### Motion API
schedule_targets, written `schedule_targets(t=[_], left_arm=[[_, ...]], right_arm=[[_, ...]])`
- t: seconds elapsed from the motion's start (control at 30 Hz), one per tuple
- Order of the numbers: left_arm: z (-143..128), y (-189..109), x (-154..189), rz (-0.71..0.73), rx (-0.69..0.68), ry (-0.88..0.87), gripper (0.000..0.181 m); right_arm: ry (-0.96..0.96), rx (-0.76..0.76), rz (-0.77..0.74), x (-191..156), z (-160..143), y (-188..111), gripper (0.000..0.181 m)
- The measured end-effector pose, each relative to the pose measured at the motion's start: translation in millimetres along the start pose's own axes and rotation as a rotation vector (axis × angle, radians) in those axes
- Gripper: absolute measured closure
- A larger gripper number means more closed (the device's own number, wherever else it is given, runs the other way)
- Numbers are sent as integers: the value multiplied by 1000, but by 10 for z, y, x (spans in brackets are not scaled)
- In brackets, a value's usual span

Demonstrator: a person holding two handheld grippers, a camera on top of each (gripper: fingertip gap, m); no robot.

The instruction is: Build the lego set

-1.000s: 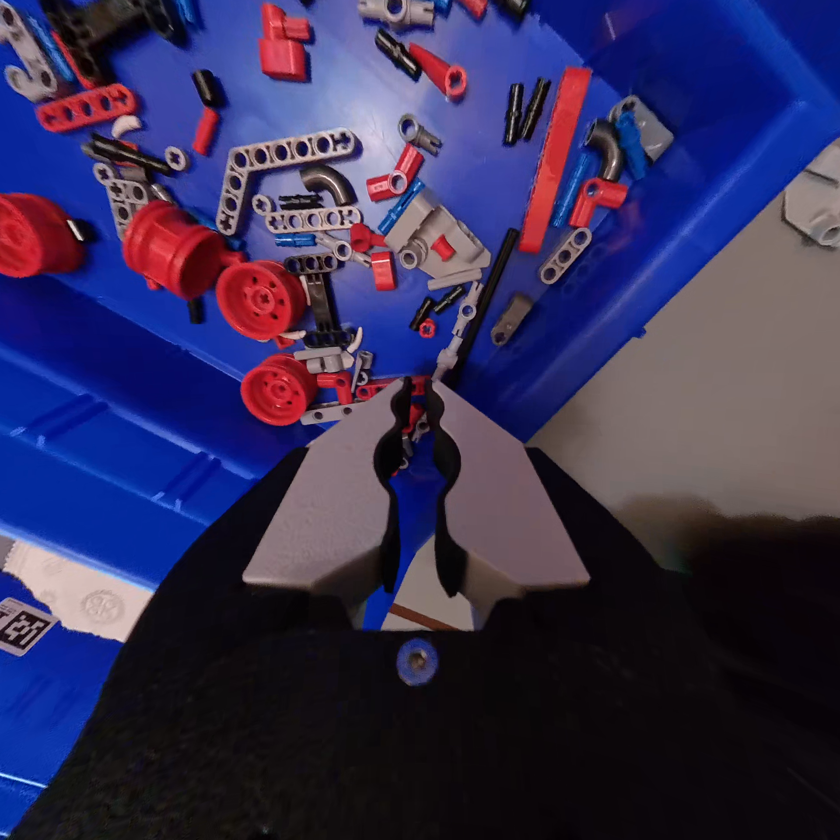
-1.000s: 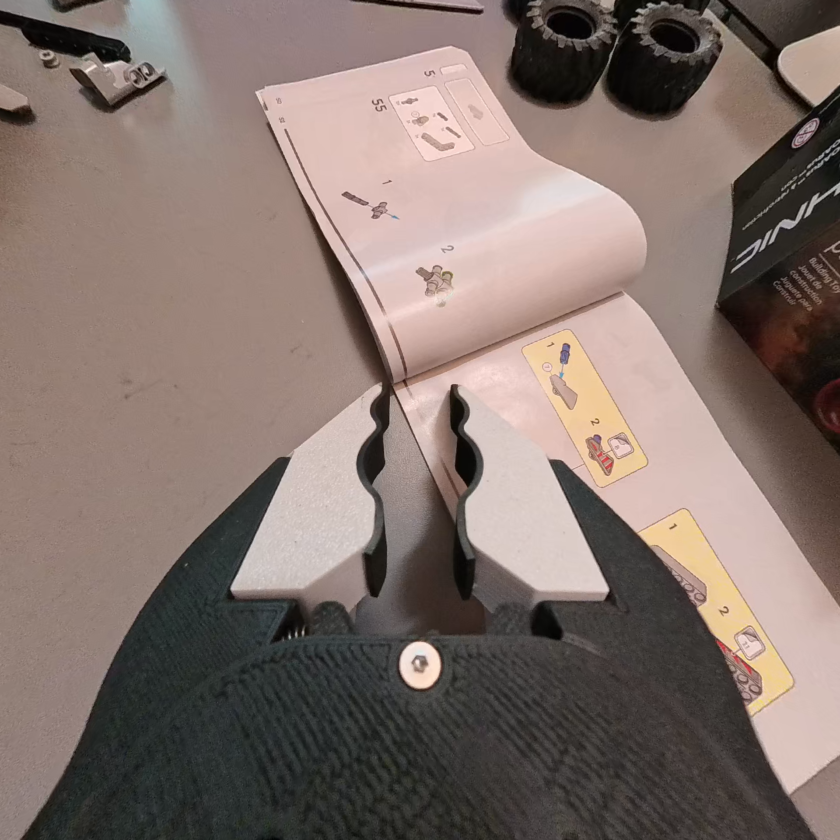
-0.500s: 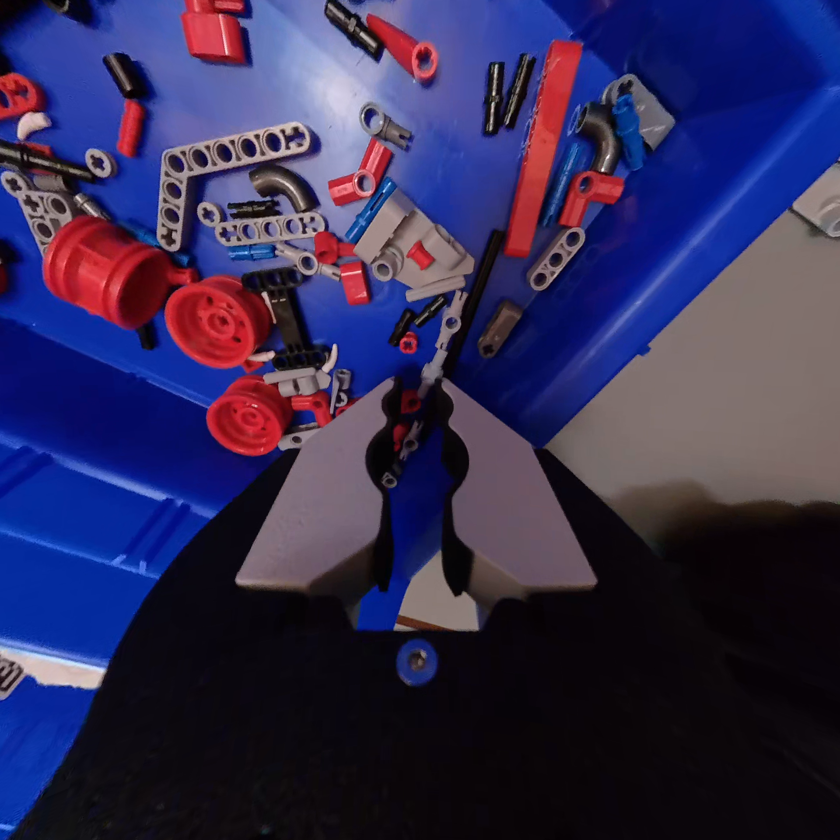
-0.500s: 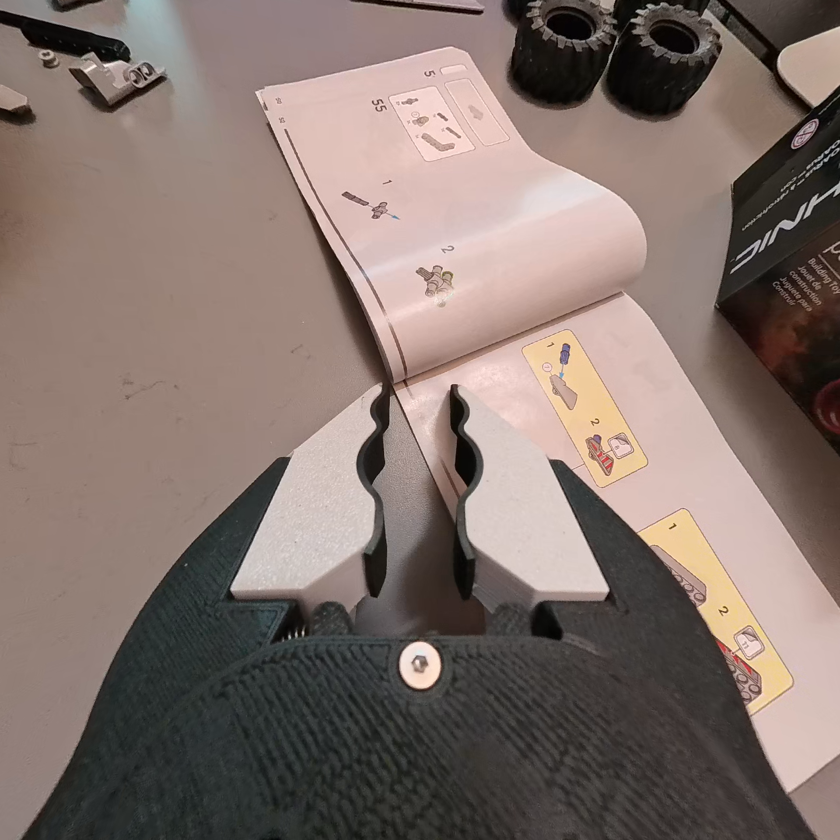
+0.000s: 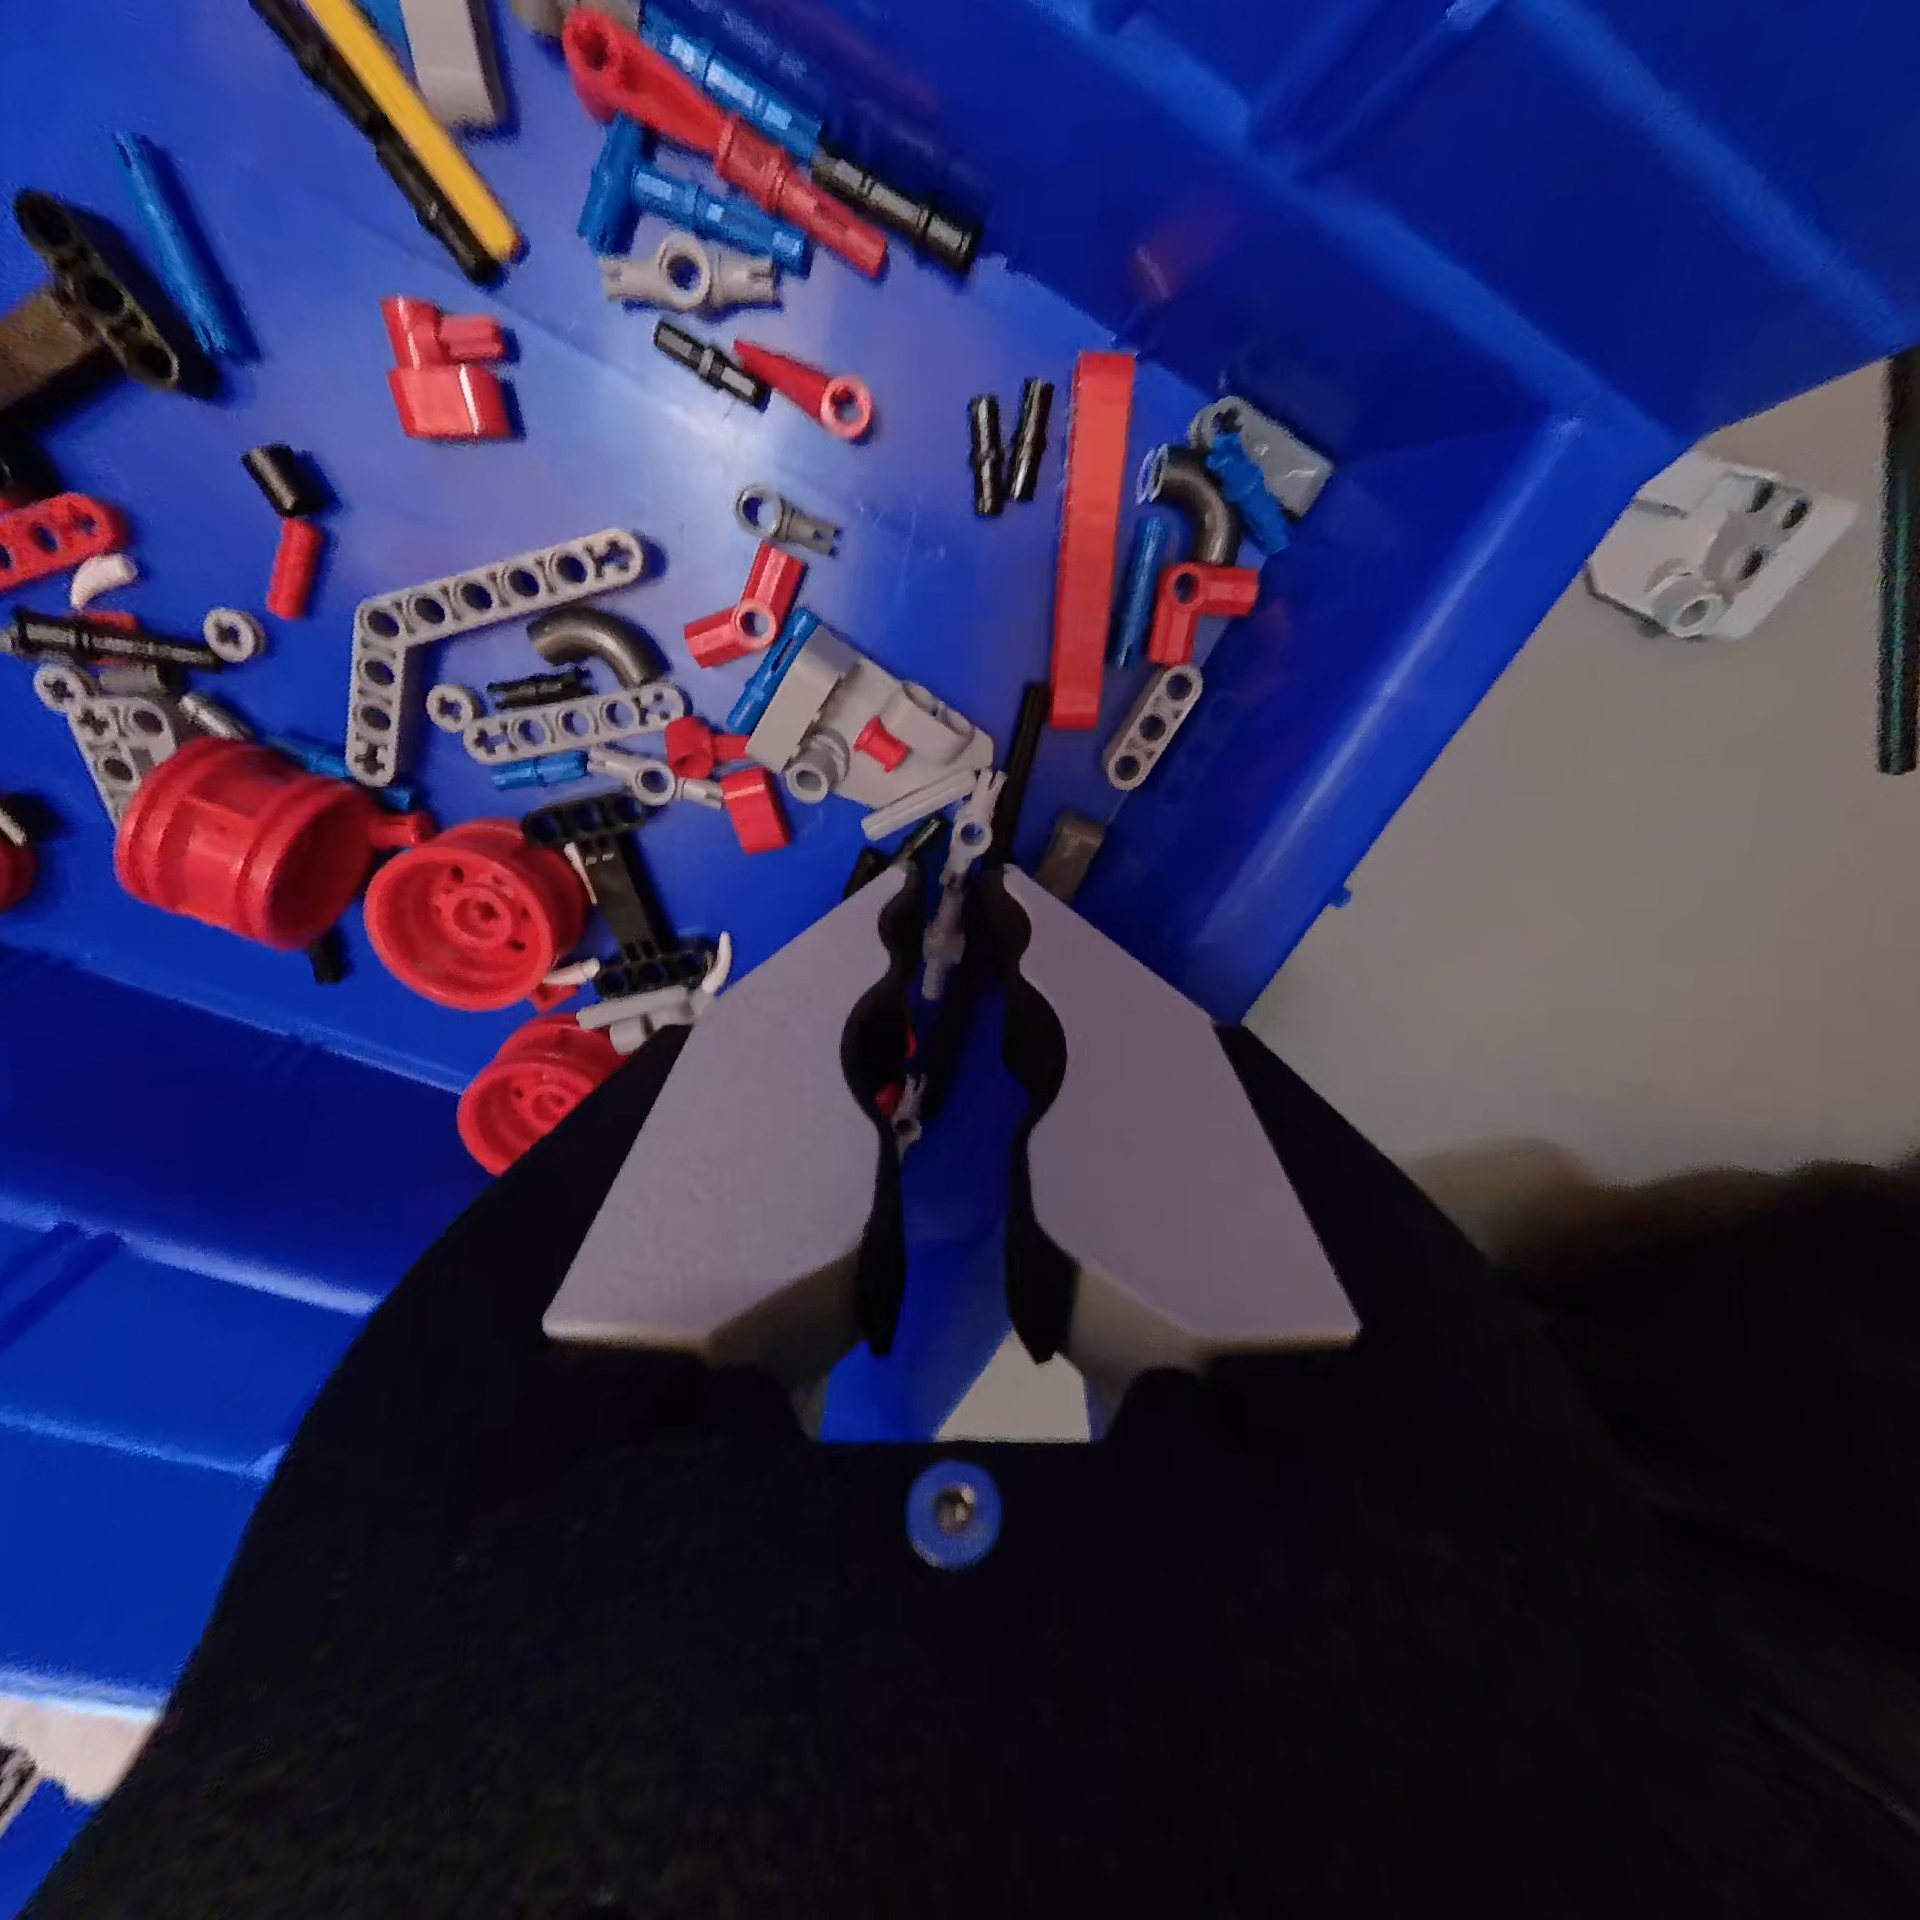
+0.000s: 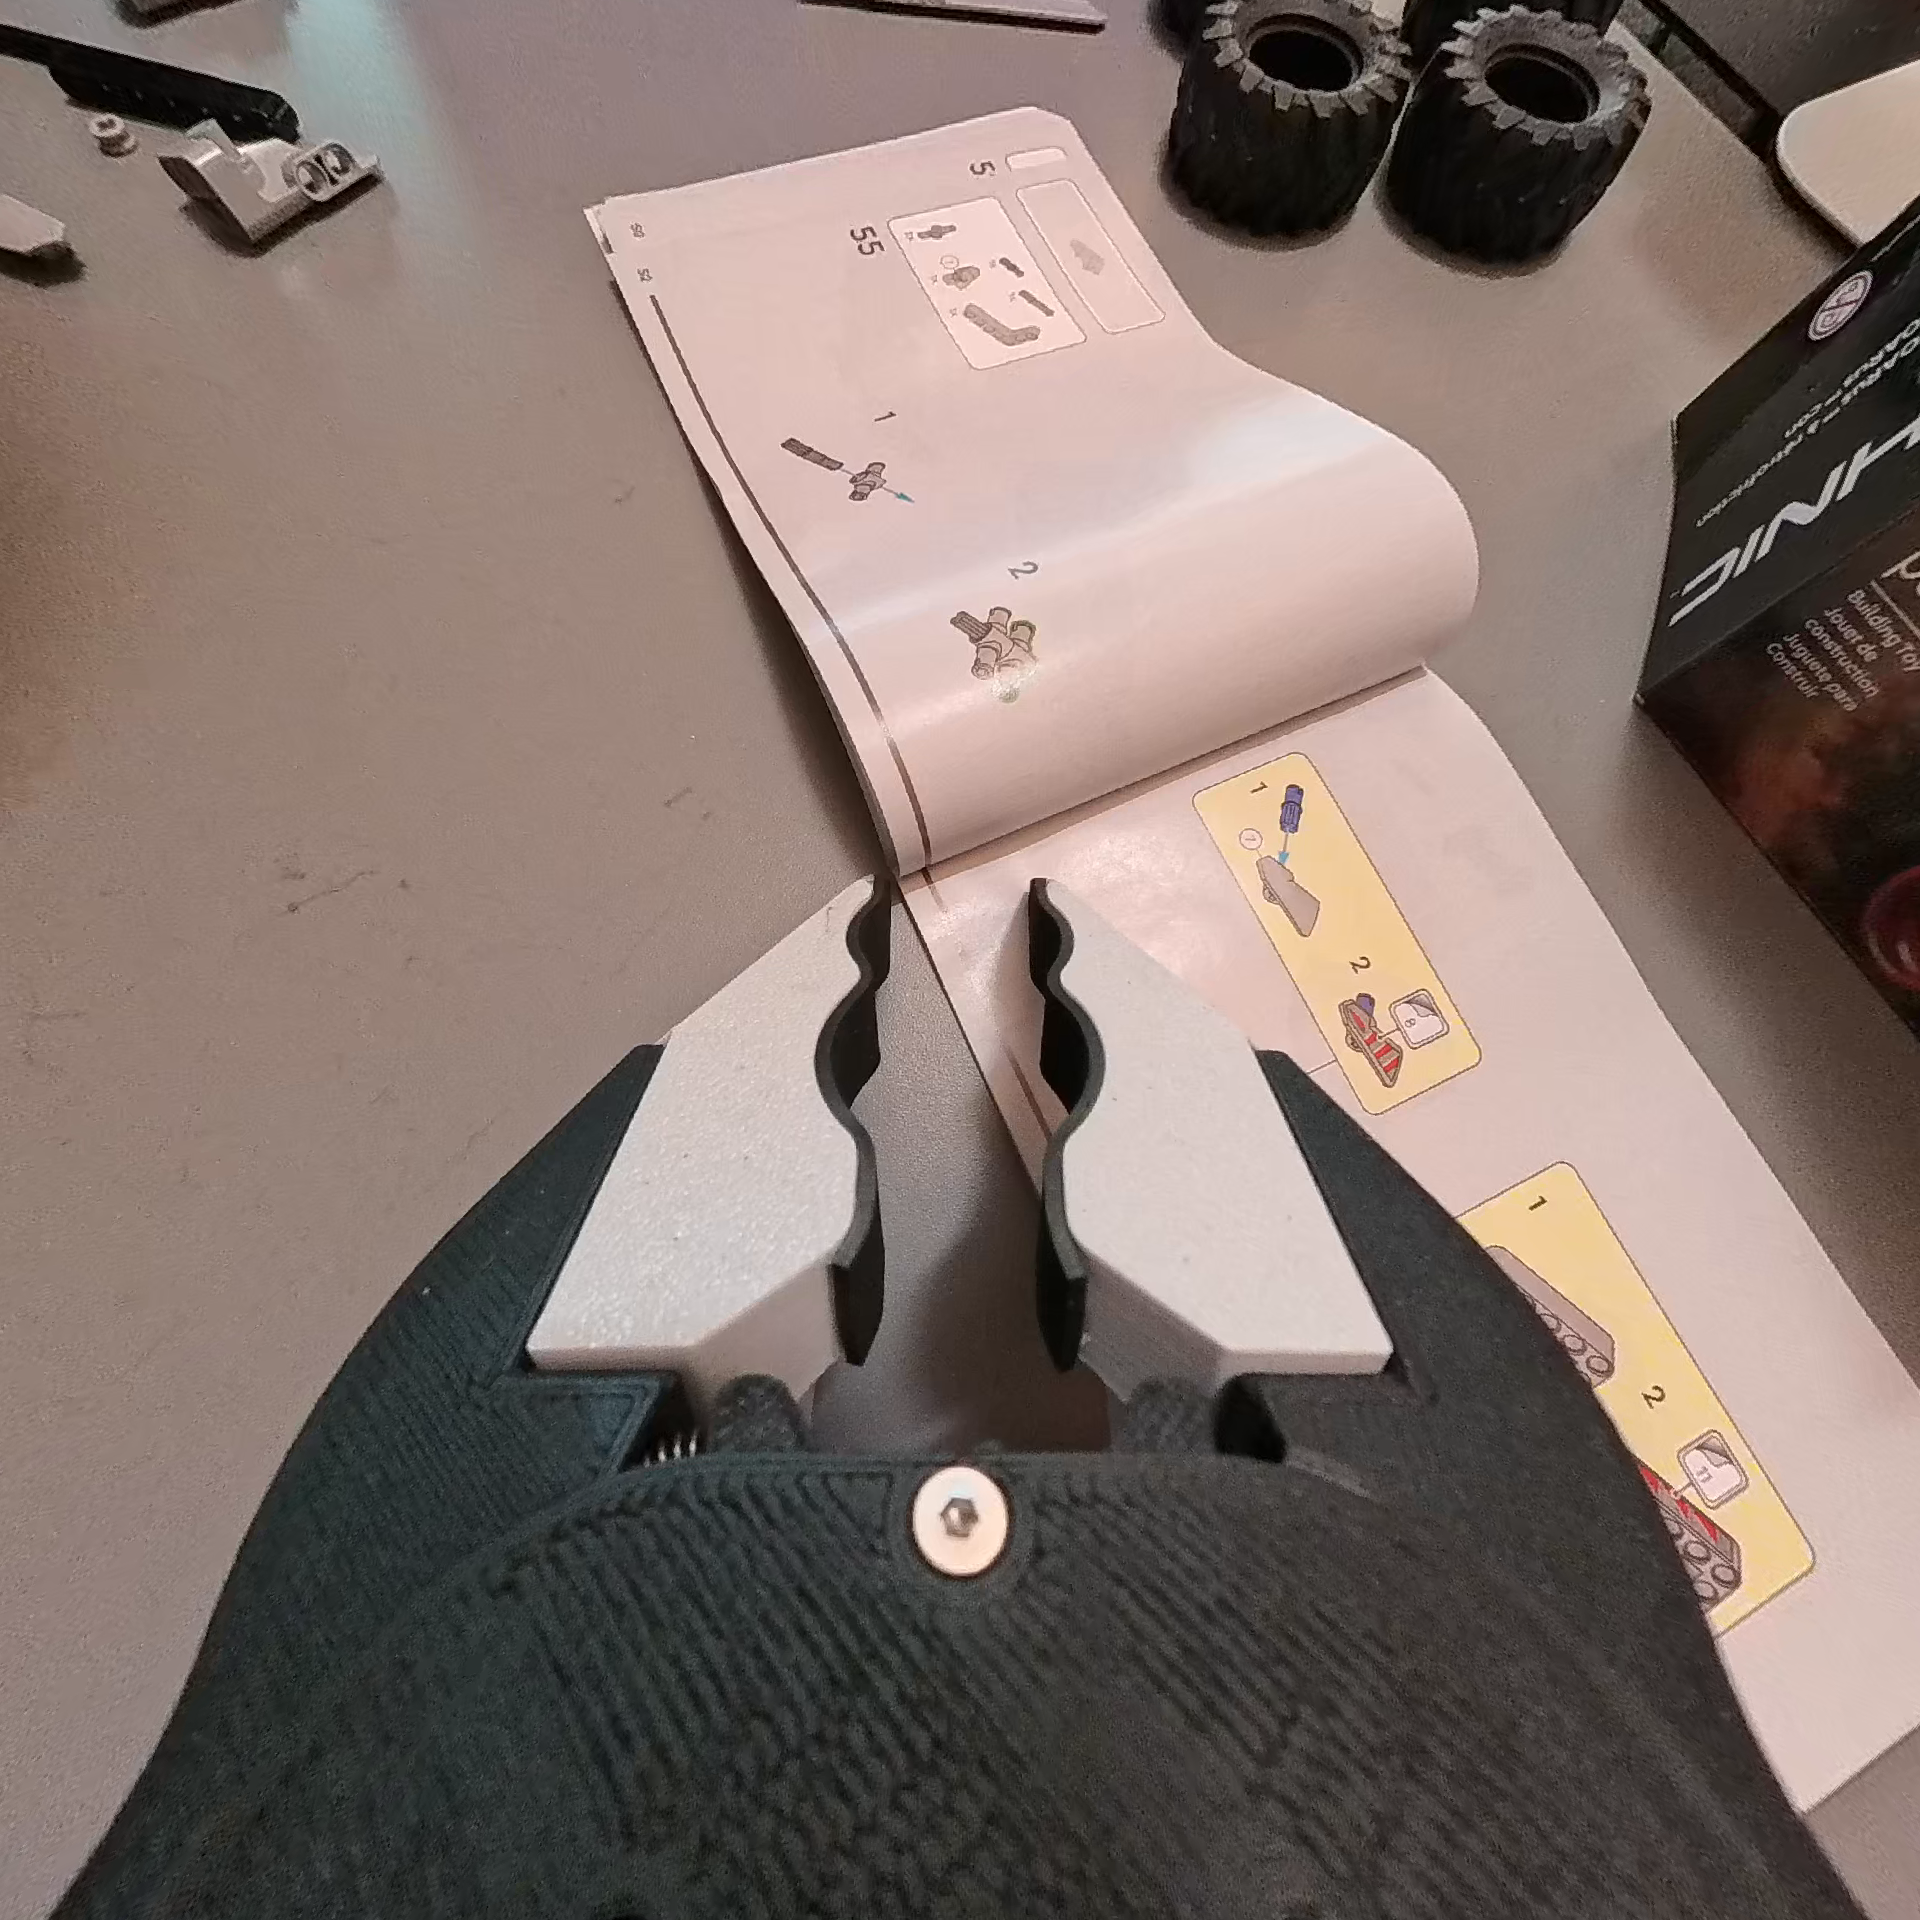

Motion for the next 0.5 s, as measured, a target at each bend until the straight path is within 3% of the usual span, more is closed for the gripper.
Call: schedule_targets(t=[0.5], left_arm=[[106,27,-37,-18,71,3,169]], right_arm=[[0,0,0,0,-1,-1,156]])
Point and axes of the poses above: each gripper's, where its closed fingertips meet, y out along the fingers, z out of its top, x = y × z across the jaws, the point moved 5 cm from there along -y, back along the fingers, and after that the axes turned 10 degrees about -z, right-handed, at the moved point
